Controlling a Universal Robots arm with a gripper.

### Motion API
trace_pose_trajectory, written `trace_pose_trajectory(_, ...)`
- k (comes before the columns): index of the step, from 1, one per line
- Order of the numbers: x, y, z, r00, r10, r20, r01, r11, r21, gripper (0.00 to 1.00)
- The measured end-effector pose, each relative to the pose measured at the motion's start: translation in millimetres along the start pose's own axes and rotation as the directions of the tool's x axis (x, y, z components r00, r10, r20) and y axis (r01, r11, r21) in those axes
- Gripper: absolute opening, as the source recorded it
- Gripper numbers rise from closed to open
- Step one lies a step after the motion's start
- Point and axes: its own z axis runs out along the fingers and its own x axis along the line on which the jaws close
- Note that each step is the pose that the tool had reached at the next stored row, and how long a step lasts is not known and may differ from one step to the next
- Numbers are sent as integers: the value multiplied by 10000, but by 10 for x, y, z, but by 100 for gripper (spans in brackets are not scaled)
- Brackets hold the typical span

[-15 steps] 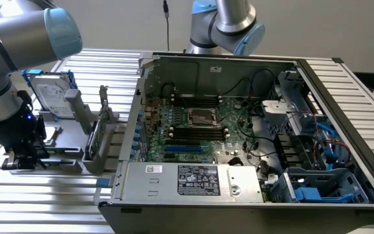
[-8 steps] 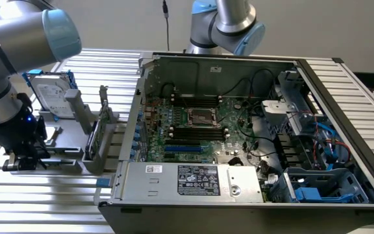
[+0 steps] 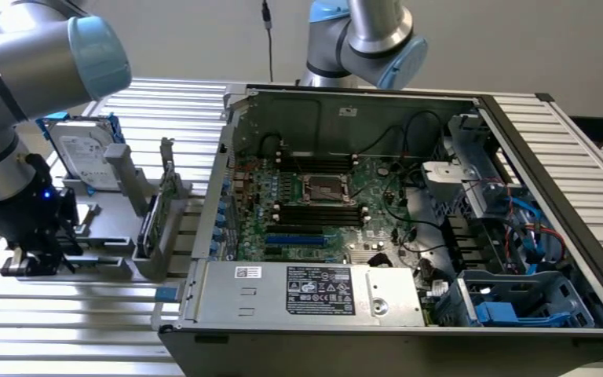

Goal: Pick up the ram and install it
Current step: 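Pick up the ram and move it above insertion slot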

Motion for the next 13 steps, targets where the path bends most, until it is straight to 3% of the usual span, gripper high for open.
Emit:
trace_pose_trajectory(7,2,0,9,9987,512,57,-512,9987,16,36)
trace_pose_trajectory(9,3,0,10,9984,565,81,-565,9984,16,28)
trace_pose_trajectory(11,3,0,10,9982,586,114,-587,9983,17,28)
trace_pose_trajectory(12,3,0,11,9981,597,130,-597,9982,17,21)
trace_pose_trajectory(13,3,0,11,9981,605,144,-605,9982,16,21)
